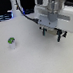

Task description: Open the kcup holder, insert the kcup into the holder, and close the kcup holder

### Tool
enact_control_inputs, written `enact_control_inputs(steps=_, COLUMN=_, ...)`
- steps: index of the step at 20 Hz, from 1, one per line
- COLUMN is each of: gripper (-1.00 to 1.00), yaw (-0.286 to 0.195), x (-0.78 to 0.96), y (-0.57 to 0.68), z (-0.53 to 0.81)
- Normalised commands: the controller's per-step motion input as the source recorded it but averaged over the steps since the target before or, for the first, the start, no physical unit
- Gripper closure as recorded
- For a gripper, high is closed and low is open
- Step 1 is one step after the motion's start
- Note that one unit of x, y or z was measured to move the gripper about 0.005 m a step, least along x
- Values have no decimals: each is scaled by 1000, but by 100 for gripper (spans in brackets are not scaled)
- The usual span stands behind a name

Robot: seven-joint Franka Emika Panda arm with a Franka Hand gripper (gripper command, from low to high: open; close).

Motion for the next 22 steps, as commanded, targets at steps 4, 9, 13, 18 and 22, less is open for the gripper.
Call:
enact_control_inputs(steps=4, gripper=-100, yaw=-211, x=-2, y=-632, z=201)
enact_control_inputs(steps=9, gripper=-100, yaw=-231, x=-153, y=-533, z=158)
enact_control_inputs(steps=13, gripper=-100, yaw=-252, x=-271, y=-467, z=74)
enact_control_inputs(steps=18, gripper=-100, yaw=-251, x=-288, y=-484, z=43)
enact_control_inputs(steps=22, gripper=-100, yaw=-250, x=-312, y=-493, z=16)
